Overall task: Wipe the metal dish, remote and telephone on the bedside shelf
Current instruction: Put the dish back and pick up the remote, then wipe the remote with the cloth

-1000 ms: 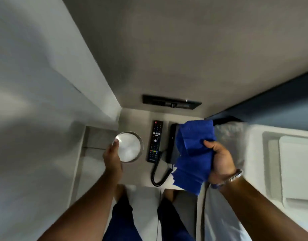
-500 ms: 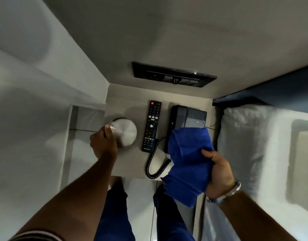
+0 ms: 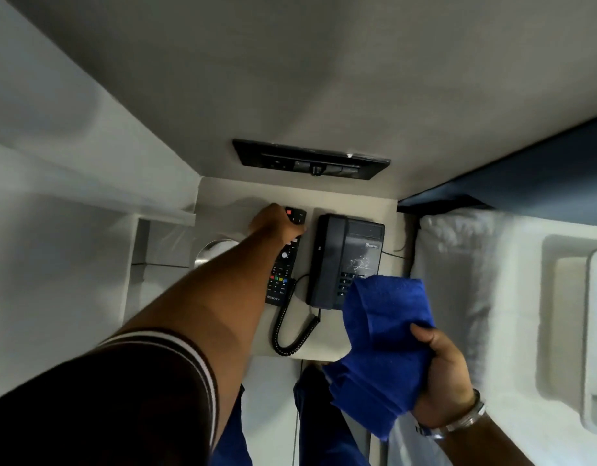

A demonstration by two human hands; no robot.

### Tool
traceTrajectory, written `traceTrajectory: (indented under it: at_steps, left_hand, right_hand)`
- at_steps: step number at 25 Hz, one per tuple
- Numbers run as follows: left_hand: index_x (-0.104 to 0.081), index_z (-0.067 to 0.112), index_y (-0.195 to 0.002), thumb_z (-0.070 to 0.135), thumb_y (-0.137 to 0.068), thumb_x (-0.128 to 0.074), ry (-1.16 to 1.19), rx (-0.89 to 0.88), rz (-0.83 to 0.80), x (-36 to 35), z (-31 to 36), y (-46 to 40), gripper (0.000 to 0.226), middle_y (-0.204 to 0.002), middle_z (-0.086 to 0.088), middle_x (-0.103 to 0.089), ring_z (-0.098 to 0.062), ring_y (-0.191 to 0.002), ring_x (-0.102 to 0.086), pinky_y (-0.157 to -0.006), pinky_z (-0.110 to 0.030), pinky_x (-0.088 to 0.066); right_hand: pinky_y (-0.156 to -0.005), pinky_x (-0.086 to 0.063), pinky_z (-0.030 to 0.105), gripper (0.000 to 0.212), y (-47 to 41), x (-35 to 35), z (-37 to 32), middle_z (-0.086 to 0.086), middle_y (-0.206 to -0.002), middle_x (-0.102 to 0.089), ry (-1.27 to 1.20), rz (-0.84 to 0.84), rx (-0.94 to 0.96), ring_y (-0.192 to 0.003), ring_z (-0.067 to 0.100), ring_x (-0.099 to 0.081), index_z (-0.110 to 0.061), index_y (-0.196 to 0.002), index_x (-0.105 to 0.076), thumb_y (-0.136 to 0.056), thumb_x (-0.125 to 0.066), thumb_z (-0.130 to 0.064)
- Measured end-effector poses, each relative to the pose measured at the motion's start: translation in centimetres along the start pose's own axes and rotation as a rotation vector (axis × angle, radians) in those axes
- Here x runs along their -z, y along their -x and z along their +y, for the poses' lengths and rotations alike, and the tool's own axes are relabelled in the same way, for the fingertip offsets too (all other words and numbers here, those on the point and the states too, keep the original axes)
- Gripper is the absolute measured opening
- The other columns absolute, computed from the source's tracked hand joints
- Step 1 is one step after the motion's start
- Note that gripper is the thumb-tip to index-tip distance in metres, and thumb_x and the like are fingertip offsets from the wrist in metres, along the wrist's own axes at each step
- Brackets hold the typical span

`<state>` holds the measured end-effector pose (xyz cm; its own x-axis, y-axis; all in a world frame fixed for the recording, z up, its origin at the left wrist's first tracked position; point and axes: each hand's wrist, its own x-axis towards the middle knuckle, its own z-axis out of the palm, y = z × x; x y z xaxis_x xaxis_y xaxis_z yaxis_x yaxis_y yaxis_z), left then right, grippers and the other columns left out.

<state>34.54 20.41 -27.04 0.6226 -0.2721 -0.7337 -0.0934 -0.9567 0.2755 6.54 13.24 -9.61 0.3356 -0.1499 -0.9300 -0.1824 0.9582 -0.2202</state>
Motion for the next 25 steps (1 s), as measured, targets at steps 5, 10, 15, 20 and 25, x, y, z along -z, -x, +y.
traceTrajectory:
  at_steps: [5,10,15,20,25]
  left_hand:
    - [-0.068,-0.001,-0.103,0.022,-0.087,-0.070,0.365,-0.012,0.066,-1.3,-0.5,0.8,0.028,-0.101,-0.022,-0.072,-0.035,-0.095,-0.069,-0.082,-0.042,-0.056]
    - [-0.060,0.012,-0.093,0.016,-0.096,-0.055,1.210,-0.058,-0.026,8.2,0.0,11.7,0.007,-0.081,-0.008,-0.063,-0.019,-0.066,-0.062,-0.063,-0.030,-0.051]
    - [-0.067,0.015,-0.081,0.073,-0.081,-0.053,1.486,0.067,-0.381,23.2,-3.7,28.7,0.059,-0.062,-0.003,-0.059,-0.022,-0.055,-0.062,-0.065,-0.043,-0.061]
    - [-0.064,0.008,-0.090,0.084,-0.078,-0.044,1.710,-0.001,-0.350,32.4,-6.6,42.8,0.079,-0.063,-0.010,-0.054,-0.022,-0.048,-0.056,-0.050,-0.028,-0.054]
    - [-0.072,0.013,-0.088,0.064,-0.084,-0.057,1.781,-0.544,-0.086,41.7,-8.9,54.2,0.053,-0.074,-0.005,-0.070,-0.020,-0.061,-0.067,-0.055,-0.026,-0.055]
  right_hand:
    - [-0.071,-0.054,0.048,0.039,3.7,1.7,-0.2,0.026,-0.098,-0.070,-0.039,-0.022,0.047,-0.083,0.041,-0.067,-0.001,-0.099,-0.070,-0.077,-0.047,-0.024]
    - [-0.071,-0.056,0.046,0.037,10.3,-1.0,-1.2,0.022,-0.099,-0.070,-0.028,-0.136,0.244,-0.089,0.037,-0.067,-0.003,-0.105,-0.067,-0.082,-0.048,-0.025]
    - [-0.063,-0.057,0.032,0.022,18.4,-10.2,-3.3,0.008,-0.091,-0.074,0.379,-0.203,0.640,-0.083,0.022,-0.069,-0.015,-0.099,-0.069,-0.086,-0.058,-0.029]
    - [-0.063,-0.048,0.016,0.009,26.4,-26.8,-2.3,-0.016,-0.076,-0.064,0.916,-0.626,1.138,-0.068,0.001,-0.056,-0.020,-0.089,-0.062,-0.092,-0.054,-0.024]
    - [-0.105,-0.037,0.031,0.046,36.1,-42.2,4.8,0.015,-0.138,-0.051,1.404,-1.199,1.741,-0.128,0.023,-0.048,-0.005,-0.132,-0.049,-0.087,-0.052,0.004]
